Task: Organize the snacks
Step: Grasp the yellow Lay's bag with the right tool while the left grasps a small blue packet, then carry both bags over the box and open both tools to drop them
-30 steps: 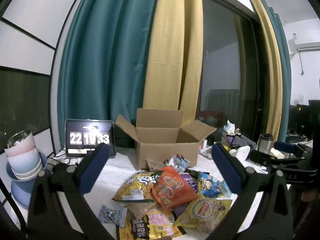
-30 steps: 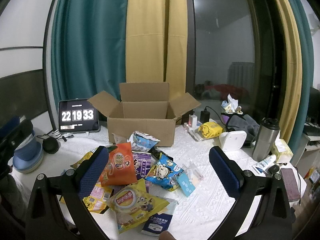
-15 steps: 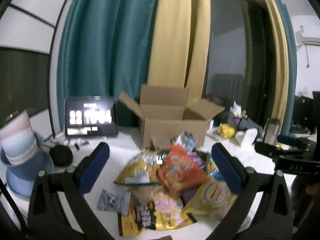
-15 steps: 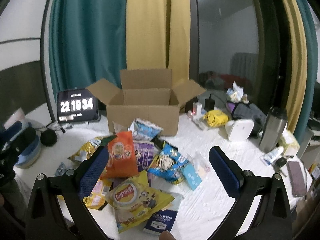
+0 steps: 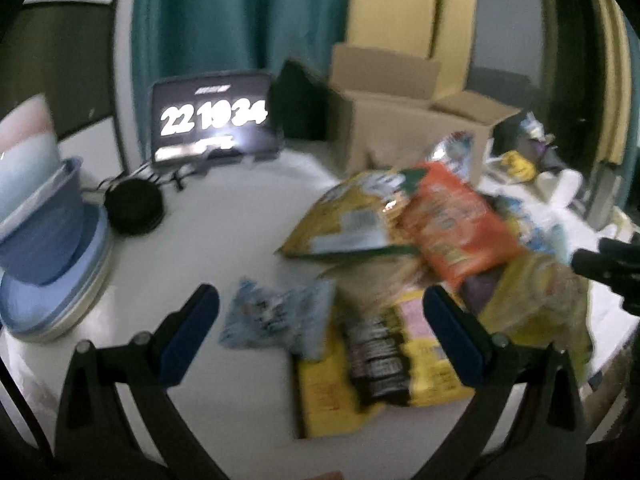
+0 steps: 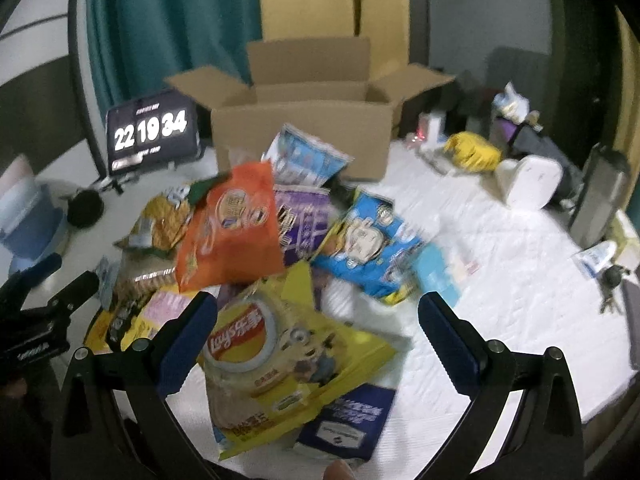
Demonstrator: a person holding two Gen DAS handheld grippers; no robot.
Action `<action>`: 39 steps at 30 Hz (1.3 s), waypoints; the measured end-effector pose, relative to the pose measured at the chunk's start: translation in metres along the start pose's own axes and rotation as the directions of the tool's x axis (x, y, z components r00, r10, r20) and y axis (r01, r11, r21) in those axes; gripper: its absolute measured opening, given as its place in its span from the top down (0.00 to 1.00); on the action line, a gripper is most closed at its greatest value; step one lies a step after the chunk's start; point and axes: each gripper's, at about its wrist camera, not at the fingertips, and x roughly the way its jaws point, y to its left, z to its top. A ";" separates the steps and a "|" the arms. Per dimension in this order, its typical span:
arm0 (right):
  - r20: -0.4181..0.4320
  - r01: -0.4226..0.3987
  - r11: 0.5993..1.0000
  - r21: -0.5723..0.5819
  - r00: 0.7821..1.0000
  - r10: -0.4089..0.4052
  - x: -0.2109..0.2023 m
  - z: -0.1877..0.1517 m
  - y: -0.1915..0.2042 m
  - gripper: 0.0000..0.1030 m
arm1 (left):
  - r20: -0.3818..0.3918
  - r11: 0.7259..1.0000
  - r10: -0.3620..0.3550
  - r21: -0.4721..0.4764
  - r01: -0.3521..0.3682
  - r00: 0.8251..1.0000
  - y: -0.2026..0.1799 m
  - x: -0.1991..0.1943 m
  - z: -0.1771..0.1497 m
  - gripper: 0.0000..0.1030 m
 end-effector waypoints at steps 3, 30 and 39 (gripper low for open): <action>-0.032 -0.031 0.999 -0.012 0.999 0.030 0.015 -0.006 0.006 0.00 | -0.052 0.999 0.046 -0.020 -0.047 0.998 0.017 0.013 -0.005 0.00; -0.066 -0.137 0.982 -0.127 0.989 0.130 0.032 0.006 0.013 0.49 | -0.156 0.998 -0.023 -0.063 0.013 0.987 0.034 0.032 0.021 0.51; 0.034 -0.118 0.983 -0.139 0.992 0.124 0.010 0.043 -0.005 0.52 | -0.046 0.996 -0.056 -0.069 0.053 0.997 0.028 0.012 0.064 0.51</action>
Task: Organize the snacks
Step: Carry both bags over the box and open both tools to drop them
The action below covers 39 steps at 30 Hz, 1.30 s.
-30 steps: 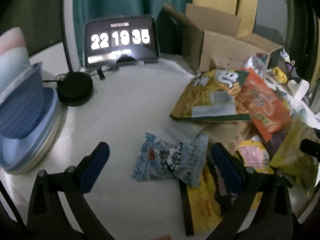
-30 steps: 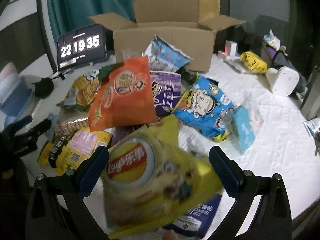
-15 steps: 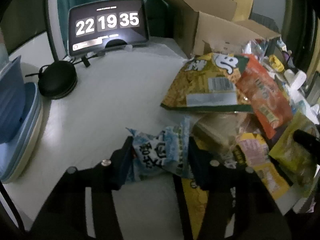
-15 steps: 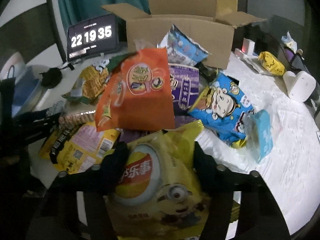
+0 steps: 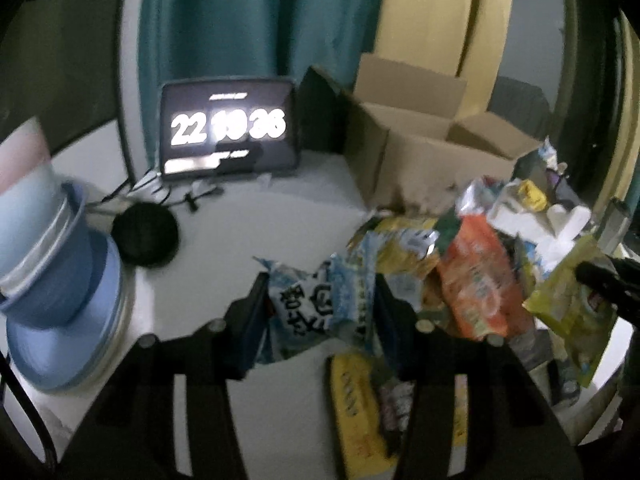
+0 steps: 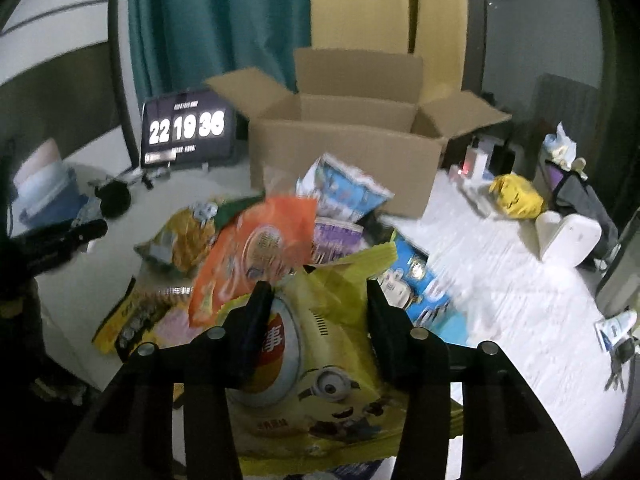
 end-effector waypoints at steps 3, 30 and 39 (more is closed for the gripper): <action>0.029 0.021 1.000 0.003 0.999 -0.021 0.000 0.012 -0.010 0.52 | 0.016 0.999 -0.033 0.012 0.033 0.999 -0.012 0.005 0.012 0.51; 0.247 0.054 0.999 -0.001 0.968 -0.053 0.069 0.157 -0.085 0.53 | 0.107 0.969 -0.229 0.120 0.216 0.968 -0.097 0.110 0.150 0.51; 0.236 0.052 0.999 0.018 0.970 -0.054 0.114 0.189 -0.093 0.53 | 0.098 0.973 -0.213 0.109 0.202 0.972 -0.101 0.168 0.186 0.50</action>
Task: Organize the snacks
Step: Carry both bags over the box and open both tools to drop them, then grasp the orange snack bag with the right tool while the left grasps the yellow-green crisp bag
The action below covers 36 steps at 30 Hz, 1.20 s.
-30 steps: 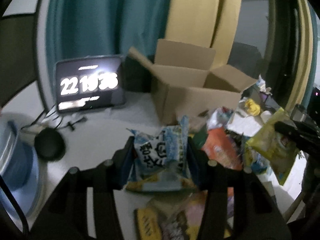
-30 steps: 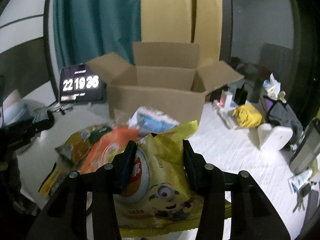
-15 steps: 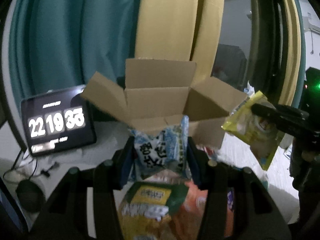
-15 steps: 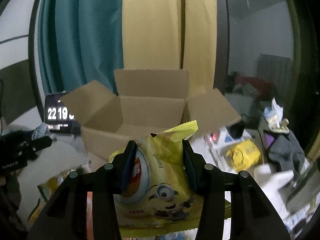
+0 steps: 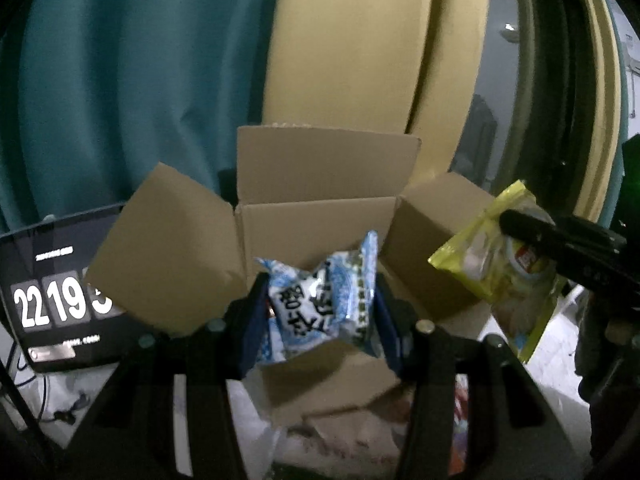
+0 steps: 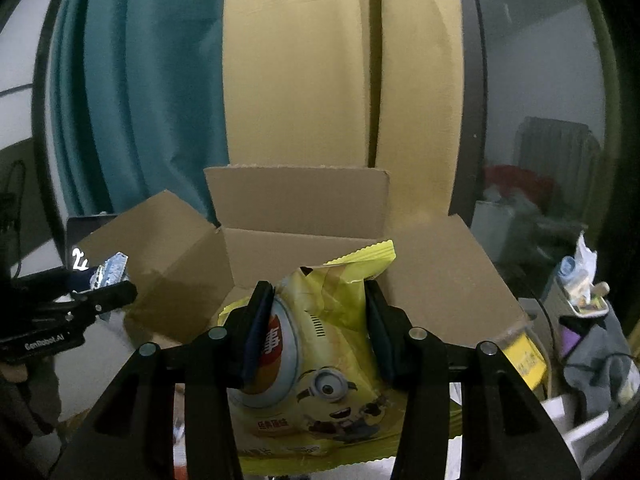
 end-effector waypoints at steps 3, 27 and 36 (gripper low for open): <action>-0.003 0.009 1.000 0.000 1.000 -0.009 0.018 0.008 0.001 0.53 | 0.006 0.999 0.038 0.017 -0.038 0.999 0.003 0.017 0.006 0.49; -0.013 0.021 1.000 0.010 1.000 -0.021 0.028 0.021 0.013 0.18 | 0.057 0.996 0.015 -0.092 -0.010 0.998 0.021 -0.021 0.016 0.08; 0.002 0.015 0.999 0.031 1.000 -0.015 -0.033 0.004 0.023 0.18 | 0.066 0.998 0.014 -0.059 -0.011 0.998 0.010 -0.077 -0.012 0.08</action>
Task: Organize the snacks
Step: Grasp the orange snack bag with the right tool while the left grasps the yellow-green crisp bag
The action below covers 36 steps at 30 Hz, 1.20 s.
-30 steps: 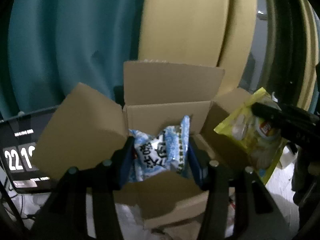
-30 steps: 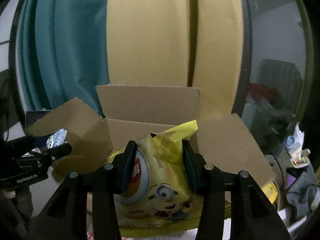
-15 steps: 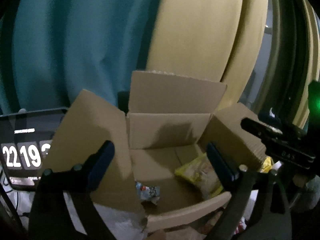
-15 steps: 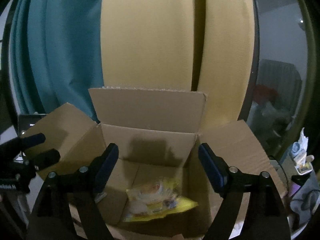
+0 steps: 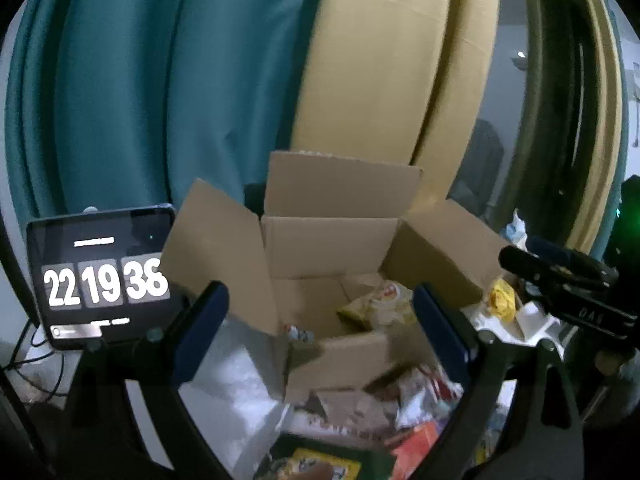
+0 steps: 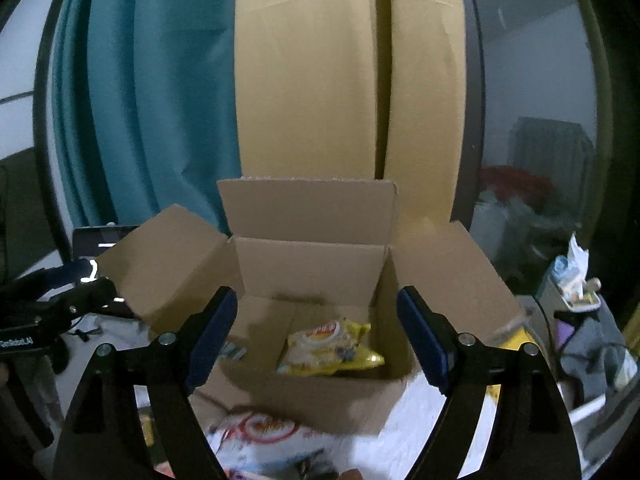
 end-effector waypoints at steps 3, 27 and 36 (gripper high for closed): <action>0.003 -0.001 1.000 0.005 1.000 0.001 -0.018 -0.010 0.004 0.18 | -0.003 1.000 -0.002 -0.006 0.002 1.000 0.000 -0.013 -0.009 0.08; -0.159 -0.065 0.997 0.033 0.985 0.069 -0.049 -0.105 0.056 0.18 | -0.187 1.000 -0.022 -0.026 0.017 0.982 0.018 -0.041 -0.107 0.08; -0.273 -0.103 0.993 0.050 0.955 0.113 -0.026 -0.140 0.079 0.18 | -0.282 0.998 -0.053 -0.031 0.046 0.958 0.031 -0.024 -0.134 0.08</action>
